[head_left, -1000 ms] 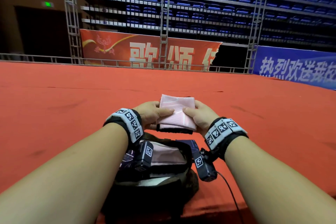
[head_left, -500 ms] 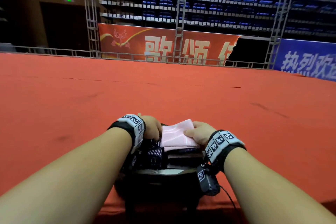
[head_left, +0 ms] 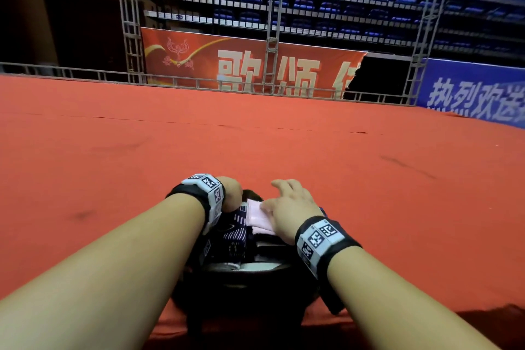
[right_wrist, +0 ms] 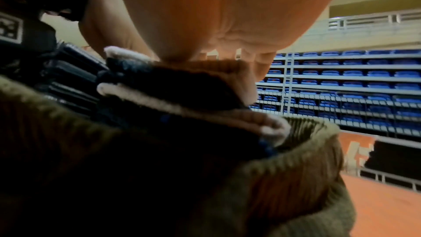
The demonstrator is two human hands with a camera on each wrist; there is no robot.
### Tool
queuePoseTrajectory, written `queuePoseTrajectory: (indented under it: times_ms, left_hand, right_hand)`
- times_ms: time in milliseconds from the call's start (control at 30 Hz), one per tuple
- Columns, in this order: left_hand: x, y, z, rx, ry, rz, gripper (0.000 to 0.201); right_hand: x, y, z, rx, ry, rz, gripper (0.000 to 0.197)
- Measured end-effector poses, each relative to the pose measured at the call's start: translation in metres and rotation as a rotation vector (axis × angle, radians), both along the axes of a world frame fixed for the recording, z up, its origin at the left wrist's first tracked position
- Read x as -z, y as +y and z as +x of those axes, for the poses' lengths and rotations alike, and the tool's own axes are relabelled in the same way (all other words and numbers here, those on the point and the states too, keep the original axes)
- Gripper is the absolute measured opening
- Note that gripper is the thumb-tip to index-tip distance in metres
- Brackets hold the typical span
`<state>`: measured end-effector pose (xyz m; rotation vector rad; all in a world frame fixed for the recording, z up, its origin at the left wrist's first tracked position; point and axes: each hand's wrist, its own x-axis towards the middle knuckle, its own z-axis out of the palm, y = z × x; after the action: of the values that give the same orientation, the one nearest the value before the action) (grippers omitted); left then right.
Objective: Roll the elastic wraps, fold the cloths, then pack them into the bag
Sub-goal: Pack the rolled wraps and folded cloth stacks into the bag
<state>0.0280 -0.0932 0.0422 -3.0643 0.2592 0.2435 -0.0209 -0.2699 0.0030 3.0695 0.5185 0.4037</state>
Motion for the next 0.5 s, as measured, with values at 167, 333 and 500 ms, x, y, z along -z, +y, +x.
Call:
queuePoseTrajectory:
  times_ms: [167, 333, 500]
  left_hand:
    - [-0.011, 0.011, -0.002, -0.010, -0.053, -0.221, 0.080]
    - [-0.010, 0.023, -0.004, -0.073, -0.111, -0.403, 0.088]
    - [-0.013, 0.026, -0.005, -0.038, -0.102, -0.440, 0.081]
  right_hand:
    - [0.004, 0.008, 0.006, -0.085, 0.081, -0.150, 0.005]
    - [0.006, 0.007, 0.001, -0.041, 0.235, -0.212, 0.009]
    - [0.015, -0.001, -0.009, -0.117, 0.285, -0.043, 0.047]
